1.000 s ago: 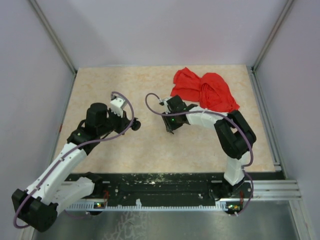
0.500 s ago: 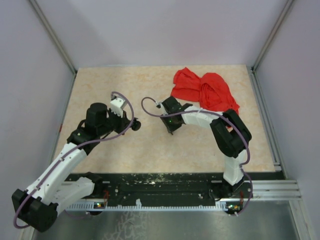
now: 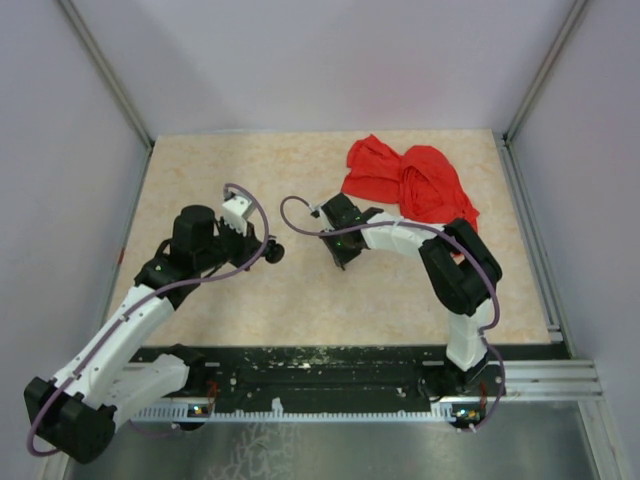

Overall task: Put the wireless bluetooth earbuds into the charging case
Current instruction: Pick up the earbud from the center of the board.

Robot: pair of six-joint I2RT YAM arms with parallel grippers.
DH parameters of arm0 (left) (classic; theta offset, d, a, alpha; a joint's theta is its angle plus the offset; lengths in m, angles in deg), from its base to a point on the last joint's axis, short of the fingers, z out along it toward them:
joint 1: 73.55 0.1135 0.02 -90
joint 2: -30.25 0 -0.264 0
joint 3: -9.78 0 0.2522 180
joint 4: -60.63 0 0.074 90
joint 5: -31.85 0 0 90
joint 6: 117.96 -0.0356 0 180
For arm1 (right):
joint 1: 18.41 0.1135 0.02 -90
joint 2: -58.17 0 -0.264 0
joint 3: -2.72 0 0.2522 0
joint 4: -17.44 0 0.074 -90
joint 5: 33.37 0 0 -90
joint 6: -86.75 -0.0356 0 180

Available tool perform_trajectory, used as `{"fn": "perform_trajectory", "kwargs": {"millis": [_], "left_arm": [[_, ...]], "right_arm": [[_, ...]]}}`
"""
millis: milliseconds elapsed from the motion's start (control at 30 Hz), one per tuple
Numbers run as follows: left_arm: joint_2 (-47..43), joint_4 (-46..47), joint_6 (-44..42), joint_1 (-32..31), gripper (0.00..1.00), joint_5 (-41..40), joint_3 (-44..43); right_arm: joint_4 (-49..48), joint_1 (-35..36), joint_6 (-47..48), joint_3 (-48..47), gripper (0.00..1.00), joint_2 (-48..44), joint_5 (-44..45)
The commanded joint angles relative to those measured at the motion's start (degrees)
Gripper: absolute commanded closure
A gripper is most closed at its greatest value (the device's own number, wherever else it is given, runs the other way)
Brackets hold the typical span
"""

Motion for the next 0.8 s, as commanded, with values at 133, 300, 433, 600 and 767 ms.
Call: {"fn": "perform_trajectory", "kwargs": {"millis": [133, 300, 433, 600, 767], "left_arm": [[-0.18, 1.81, -2.23, -0.25, 1.0, 3.48, 0.3], [-0.5, 2.16, -3.78, -3.9, 1.0, -2.39, 0.13], [1.4, 0.46, -5.34, -9.9, 1.0, -12.09, -1.6], [3.25, -1.12, -6.88, -16.87, 1.0, -23.94, -3.44], [4.78, -1.31, -8.57, -24.18, 1.0, -36.2, -5.11]], "right_arm": [[-7.13, 0.71, 1.92, 2.83, 0.84, -8.81, -4.23], [-13.47, 0.71, 2.59, 6.74, 0.87, -16.54, -6.42], [-20.22, 1.05, 3.81, 10.71, 0.88, -22.93, -7.82], [-28.57, 1.7, 5.04, 15.52, 0.89, -28.99, -9.61], [-35.26, 1.93, 5.44, 20.32, 0.9, -34.38, -10.8]]}}
